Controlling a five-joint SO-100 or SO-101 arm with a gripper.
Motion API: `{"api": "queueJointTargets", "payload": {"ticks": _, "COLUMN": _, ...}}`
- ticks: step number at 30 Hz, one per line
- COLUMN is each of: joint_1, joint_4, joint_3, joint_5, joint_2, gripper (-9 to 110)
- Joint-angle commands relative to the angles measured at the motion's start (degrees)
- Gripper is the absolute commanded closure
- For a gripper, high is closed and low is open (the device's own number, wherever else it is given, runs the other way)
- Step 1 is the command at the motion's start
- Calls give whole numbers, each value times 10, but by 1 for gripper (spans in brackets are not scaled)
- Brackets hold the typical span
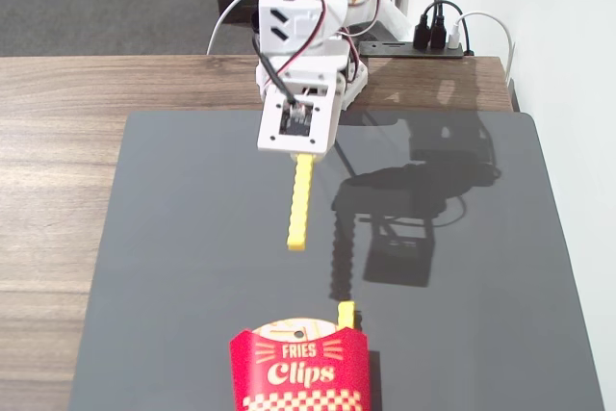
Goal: Grab a fry
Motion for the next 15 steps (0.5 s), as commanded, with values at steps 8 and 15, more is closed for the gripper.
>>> {"api": "queueJointTargets", "payload": {"ticks": 8, "joint_1": -12, "joint_4": 78, "joint_3": -118, "joint_5": -35, "joint_2": 15, "gripper": 101}}
{"api": "queueJointTargets", "payload": {"ticks": 15, "joint_1": -10, "joint_4": 82, "joint_3": -153, "joint_5": -40, "joint_2": -17, "gripper": 101}}
